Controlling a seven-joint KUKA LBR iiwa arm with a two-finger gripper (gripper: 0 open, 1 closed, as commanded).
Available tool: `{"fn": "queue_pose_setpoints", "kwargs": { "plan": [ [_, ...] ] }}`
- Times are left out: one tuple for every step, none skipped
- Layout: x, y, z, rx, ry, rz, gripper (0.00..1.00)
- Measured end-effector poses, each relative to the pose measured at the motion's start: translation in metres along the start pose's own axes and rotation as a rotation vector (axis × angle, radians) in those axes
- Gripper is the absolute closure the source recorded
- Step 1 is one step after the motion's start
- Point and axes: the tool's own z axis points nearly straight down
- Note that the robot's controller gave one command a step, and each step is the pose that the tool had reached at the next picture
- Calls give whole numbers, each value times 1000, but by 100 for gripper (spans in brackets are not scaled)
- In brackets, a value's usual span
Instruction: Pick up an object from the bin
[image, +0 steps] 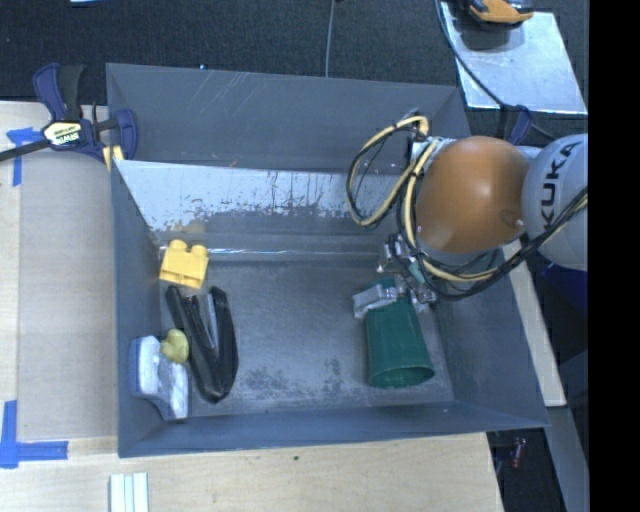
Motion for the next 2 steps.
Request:
{"fn": "queue_pose_setpoints", "kwargs": {
  "plan": [
    [-1,3,-17,-10,-3,0,100],
    [-1,-1,-58,2,-1,0,100]
  ]
}}
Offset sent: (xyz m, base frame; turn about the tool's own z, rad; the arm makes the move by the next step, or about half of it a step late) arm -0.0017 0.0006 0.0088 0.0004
